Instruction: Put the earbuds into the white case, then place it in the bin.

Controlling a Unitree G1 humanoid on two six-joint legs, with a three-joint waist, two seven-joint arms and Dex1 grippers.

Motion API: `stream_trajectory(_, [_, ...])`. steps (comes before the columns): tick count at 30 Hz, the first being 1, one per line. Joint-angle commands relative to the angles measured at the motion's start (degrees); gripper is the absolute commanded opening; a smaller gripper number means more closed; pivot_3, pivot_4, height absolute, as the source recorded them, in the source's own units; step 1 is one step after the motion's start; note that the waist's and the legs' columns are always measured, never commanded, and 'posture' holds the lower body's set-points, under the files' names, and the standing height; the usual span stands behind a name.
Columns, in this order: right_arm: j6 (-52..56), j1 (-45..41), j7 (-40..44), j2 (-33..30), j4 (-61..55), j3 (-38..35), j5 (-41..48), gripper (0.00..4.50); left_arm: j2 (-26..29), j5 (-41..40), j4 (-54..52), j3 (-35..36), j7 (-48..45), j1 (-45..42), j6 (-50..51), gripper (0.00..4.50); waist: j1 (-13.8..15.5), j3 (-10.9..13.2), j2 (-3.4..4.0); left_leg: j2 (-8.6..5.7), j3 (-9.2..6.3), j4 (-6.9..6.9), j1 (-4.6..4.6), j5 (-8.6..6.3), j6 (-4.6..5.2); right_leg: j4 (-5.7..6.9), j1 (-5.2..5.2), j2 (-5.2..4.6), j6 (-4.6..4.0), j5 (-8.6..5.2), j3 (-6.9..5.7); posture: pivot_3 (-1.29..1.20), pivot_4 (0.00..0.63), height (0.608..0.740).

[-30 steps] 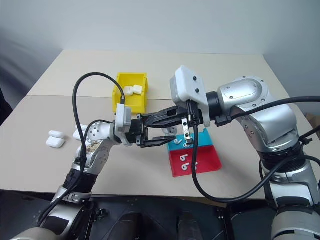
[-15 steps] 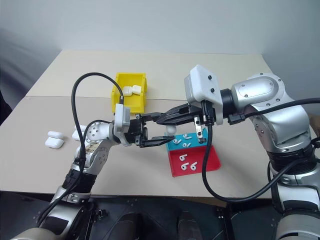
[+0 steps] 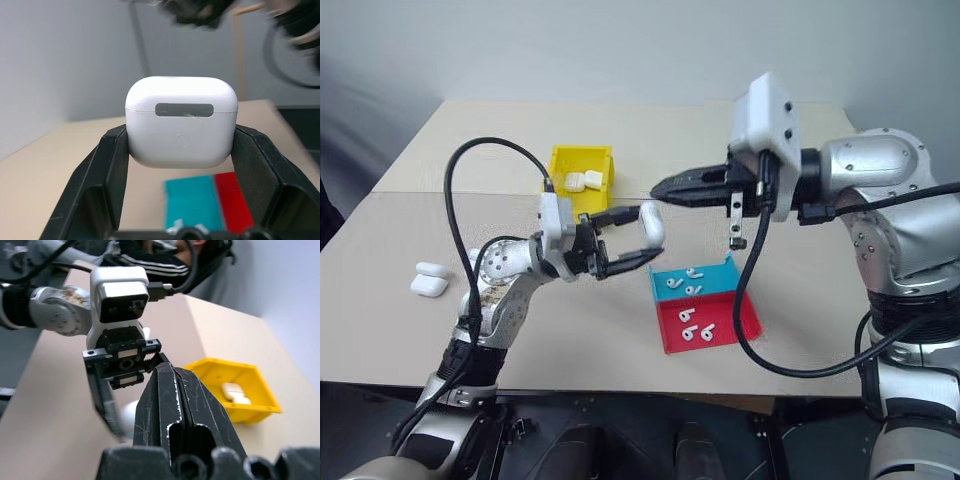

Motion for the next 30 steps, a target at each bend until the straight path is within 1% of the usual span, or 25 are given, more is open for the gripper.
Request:
stream_trajectory(1, [1.97, 3.52, -5.13, 0.78, -3.62, -5.83, 3.11, 0.03, 0.02, 9.47, 3.04, 3.76, 18.95, -10.46, 9.06, 2.77, 0.35, 0.0, -0.03, -0.01, -0.04, 0.02, 0.0, 0.0, 0.0, 0.0, 0.03, -0.01, 0.01, 0.0, -0.04, 0.0, 0.15, 0.74])
stream_trajectory(2, [2.59, 4.9, -6.6, 1.19, -4.4, -6.8, 3.76, 0.03, -0.24, 12.54, 5.95, 3.77, 23.79, -12.93, 10.52, 2.77, 0.45, -0.01, -0.04, -0.03, -0.07, 0.02, -0.01, 0.0, 0.0, -0.04, 0.06, -0.01, 0.02, 0.01, -0.07, 0.0, 0.15, 0.74])
stream_trajectory(4, [4.0, 7.57, -9.51, 1.83, -5.85, -8.08, 4.55, 0.03, -1.49, 17.47, 12.56, 4.1, 32.83, -16.51, 10.03, 2.77, 0.43, -0.01, -0.04, -0.07, -0.07, 0.02, -0.02, 0.0, 0.0, -0.1, 0.08, -0.04, 0.05, 0.02, -0.07, 0.0, 0.15, 0.74])
stream_trajectory(5, [4.41, 8.38, -10.42, 1.89, -6.41, -8.39, 4.85, 0.03, -2.01, 18.78, 14.33, 4.21, 35.36, -17.31, 9.59, 2.77, 0.37, -0.01, -0.04, -0.08, -0.07, 0.02, -0.02, 0.0, 0.0, -0.11, 0.09, -0.06, 0.06, 0.02, -0.06, 0.0, 0.15, 0.74])
stream_trajectory(7, [6.63, 10.93, -13.13, 2.49, -7.56, -9.0, 6.07, 0.03, -3.12, 19.09, 21.4, 6.05, 39.62, -20.27, 11.3, 2.77, 0.25, -0.01, -0.04, -0.08, -0.07, 0.01, -0.03, 0.0, 0.0, -0.1, 0.06, -0.06, 0.06, 0.02, -0.05, 0.0, 0.15, 0.74])
stream_trajectory(8, [7.32, 11.96, -14.05, 2.82, -8.0, -9.33, 6.79, 0.03, -3.29, 19.24, 24.44, 6.37, 40.3, -21.23, 11.31, 2.77, 0.23, -0.01, -0.04, -0.08, -0.07, 0.01, -0.04, 0.0, 0.0, -0.09, 0.03, -0.05, 0.06, 0.02, -0.05, 0.0, 0.15, 0.74])
stream_trajectory(10, [8.14, 13.7, -14.95, 2.74, -8.89, -9.38, 7.25, 0.03, -2.86, 20.57, 29.31, 5.28, 40.29, -21.89, 7.77, 2.77, -0.07, -0.01, -0.04, -0.08, -0.08, 0.0, -0.07, 0.0, 0.0, -0.06, -0.02, -0.03, 0.05, 0.03, -0.06, 0.0, 0.15, 0.74])
stream_trajectory(14, [10.16, 15.24, -16.35, 0.82, -9.67, -8.72, 6.75, 0.03, -3.39, 22.33, 40.54, 4.76, 42.84, -25.1, 3.28, 2.77, -0.05, 0.01, -0.06, -0.08, -0.07, -0.01, -0.14, 0.0, 0.0, -0.06, -0.08, -0.04, 0.05, 0.03, -0.06, 0.0, 0.15, 0.74])
stream_trajectory(18, [11.52, 15.7, -18.01, 0.08, -10.56, -9.43, 7.18, 0.03, -4.18, 21.87, 50.46, 6.44, 46.25, -28.94, 2.82, 2.77, 0.05, 0.02, -0.08, -0.1, -0.07, -0.01, -0.24, 0.0, 0.0, -0.09, -0.13, -0.05, 0.06, 0.03, -0.07, 0.0, 0.15, 0.74])
stream_trajectory(19, [11.72, 16.04, -18.3, -0.09, -10.98, -9.65, 7.34, 0.03, -4.18, 21.21, 52.34, 6.97, 45.87, -29.5, 2.68, 2.77, 0.05, 0.02, -0.08, -0.1, -0.07, -0.01, -0.26, 0.0, 0.0, -0.1, -0.14, -0.05, 0.06, 0.03, -0.08, 0.0, 0.15, 0.74])
stream_trajectory(21, [12.06, 16.76, -18.83, -0.49, -11.78, -9.92, 7.55, 0.0, -4.13, 20.79, 54.1, 7.02, 44.49, -29.71, 0.45, 3.51, 0.05, 0.02, -0.08, -0.1, -0.07, -0.01, -0.28, 0.0, 0.0, -0.11, -0.15, -0.05, 0.06, 0.03, -0.08, 0.0, 0.15, 0.74])
stream_trajectory(22, [12.12, 17.06, -18.99, -0.68, -12.05, -10.04, 7.67, 0.0, -4.2, 20.8, 54.41, 7.01, 44.28, -29.71, -0.5, 3.77, 0.06, 0.02, -0.08, -0.1, -0.07, -0.01, -0.28, 0.0, 0.0, -0.1, -0.15, -0.05, 0.06, 0.03, -0.08, 0.0, 0.15, 0.74])
stream_trajectory(24, [12.39, 17.75, -19.54, -0.93, -12.54, -10.11, 7.63, 0.0, -4.45, 20.19, 54.4, 7.17, 42.91, -29.76, -1.35, 4.46, 0.04, 0.02, -0.08, -0.1, -0.07, -0.01, -0.35, 0.0, -0.01, -0.09, -0.21, -0.05, 0.06, 0.03, -0.08, 0.0, 0.15, 0.74])
stream_trajectory(27, [12.5, 18.06, -20.07, -1.04, -12.75, -9.35, 6.93, 0.0, -4.95, 18.78, 53.83, 8.06, 41.65, -29.83, -2.93, 4.49, 0.05, 0.02, -0.08, -0.11, -0.07, -0.01, -0.38, 0.02, -0.03, -0.03, -0.28, -0.05, 0.07, 0.04, -0.08, 0.0, 0.15, 0.74])
stream_trajectory(28, [12.52, 18.03, -20.21, -1.02, -12.73, -9.1, 6.79, 0.0, -5.35, 17.6, 53.28, 9.06, 41.09, -29.42, -4.85, 4.49, 0.04, 0.02, -0.08, -0.1, -0.07, -0.01, -0.38, 0.02, -0.03, -0.02, -0.28, -0.05, 0.07, 0.04, -0.07, 0.0, 0.15, 0.74])
stream_trajectory(29, [12.57, 17.97, -20.31, -0.97, -12.68, -8.89, 6.73, 0.0, -5.93, 15.33, 52.5, 10.96, 40.2, -29.31, -5.68, 4.49, 0.03, 0.02, -0.08, -0.1, -0.07, -0.01, -0.38, 0.02, -0.03, -0.03, -0.29, -0.05, 0.07, 0.04, -0.07, 0.0, 0.15, 0.74])
stream_trajectory(30, [12.53, 18.01, -20.29, -0.99, -12.67, -8.69, 6.62, 0.0, -6.47, 11.67, 51.43, 13.81, 38.69, -29.62, -4.39, 4.49, 0.03, 0.02, -0.08, -0.1, -0.07, -0.01, -0.39, 0.02, -0.03, -0.03, -0.29, -0.05, 0.07, 0.04, -0.07, 0.0, 0.15, 0.74])
